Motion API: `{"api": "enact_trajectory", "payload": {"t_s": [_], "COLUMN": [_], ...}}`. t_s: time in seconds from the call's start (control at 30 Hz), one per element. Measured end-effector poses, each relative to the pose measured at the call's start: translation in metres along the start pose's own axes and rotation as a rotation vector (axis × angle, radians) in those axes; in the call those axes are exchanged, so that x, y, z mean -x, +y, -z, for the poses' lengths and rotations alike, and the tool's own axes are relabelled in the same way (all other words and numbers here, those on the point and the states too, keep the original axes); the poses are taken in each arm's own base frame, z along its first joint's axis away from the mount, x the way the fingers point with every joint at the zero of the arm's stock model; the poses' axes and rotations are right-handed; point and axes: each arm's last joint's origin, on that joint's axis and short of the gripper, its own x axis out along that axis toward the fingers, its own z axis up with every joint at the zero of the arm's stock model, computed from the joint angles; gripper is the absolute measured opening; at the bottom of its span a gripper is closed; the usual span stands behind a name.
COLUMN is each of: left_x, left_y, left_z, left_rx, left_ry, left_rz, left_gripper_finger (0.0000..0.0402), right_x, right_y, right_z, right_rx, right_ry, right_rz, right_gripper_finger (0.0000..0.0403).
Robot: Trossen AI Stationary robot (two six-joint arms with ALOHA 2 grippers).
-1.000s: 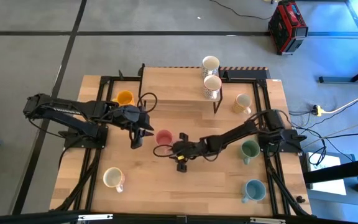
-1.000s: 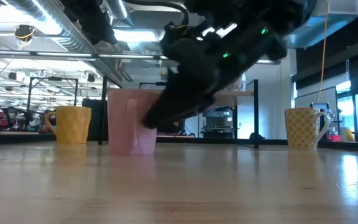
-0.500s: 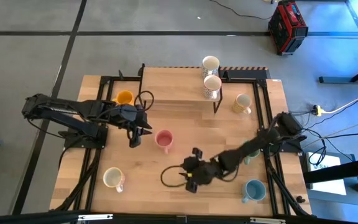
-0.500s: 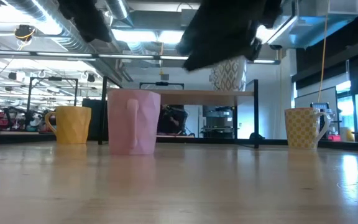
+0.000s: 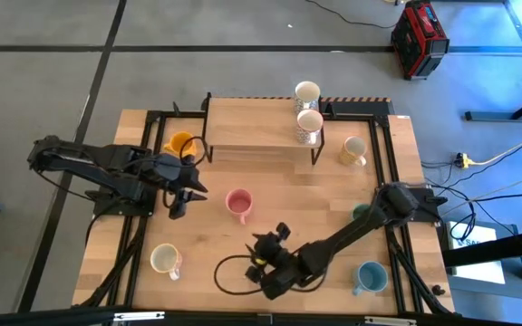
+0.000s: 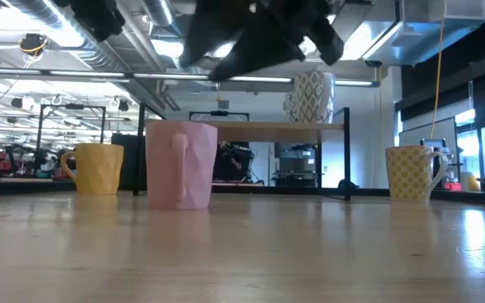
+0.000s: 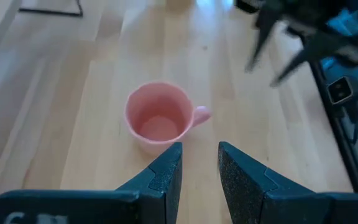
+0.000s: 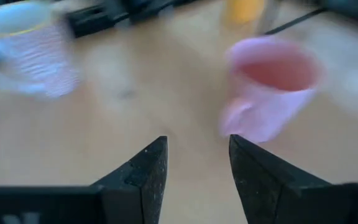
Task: Place coffee mugs
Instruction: Put the pink mug on the shelf
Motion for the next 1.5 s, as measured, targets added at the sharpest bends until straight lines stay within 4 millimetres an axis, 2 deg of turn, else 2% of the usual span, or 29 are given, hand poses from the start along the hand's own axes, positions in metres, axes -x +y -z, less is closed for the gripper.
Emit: {"api": "enact_trajectory", "payload": {"t_s": [0.13, 0.23, 0.33, 0.47, 0.57, 0.67, 0.8, 0.9, 1.1, 1.33, 1.5], "left_x": [0.004, 0.007, 0.008, 0.008, 0.009, 0.008, 0.008, 0.008, 0.008, 0.008, 0.008], "left_y": [-0.002, -0.001, -0.001, -0.001, -0.002, -0.002, -0.002, -0.002, -0.002, -0.002, -0.002], "left_z": [0.002, 0.004, 0.004, 0.004, 0.004, 0.004, 0.004, 0.004, 0.004, 0.004, 0.004], "left_rx": [-0.027, -0.035, -0.054, -0.067, -0.081, -0.082, -0.1, -0.105, -0.111, -0.118, -0.11], "left_ry": [-0.002, 0.001, -0.002, -0.005, -0.004, 0.002, 0.001, 0.002, 0.001, 0.001, 0.001], "left_rz": [0.011, 0.013, 0.016, 0.017, 0.031, 0.035, 0.036, 0.037, 0.037, 0.037, 0.037], "left_gripper_finger": [0.0098, 0.0098, 0.0098, 0.0098, 0.0098, 0.0098, 0.0098, 0.0098, 0.0098, 0.0098, 0.0098], "right_x": [-0.012, -0.026, -0.036, -0.047, -0.051, -0.054, -0.063, -0.071, -0.079, -0.103, -0.104], "right_y": [-0.004, -0.009, -0.01, -0.009, -0.007, -0.006, -0.005, -0.004, -0.005, -0.007, -0.007], "right_z": [0.008, 0.017, 0.015, 0.014, 0.016, 0.021, 0.033, 0.045, 0.049, 0.053, 0.052], "right_rx": [-0.084, -0.129, -0.178, -0.238, -0.263, -0.266, -0.258, -0.242, -0.211, -0.183, -0.171], "right_ry": [-0.089, -0.019, 0.039, -0.03, -0.115, -0.126, -0.13, -0.132, -0.207, -0.247, -0.286], "right_rz": [0.12, 0.109, 0.075, 0.087, 0.116, 0.123, 0.132, 0.147, 0.195, 0.211, 0.245], "right_gripper_finger": [0.0163, 0.0163, 0.0163, 0.0167, 0.0183, 0.0211, 0.0242, 0.0248, 0.0228, 0.0187, 0.0152]}}
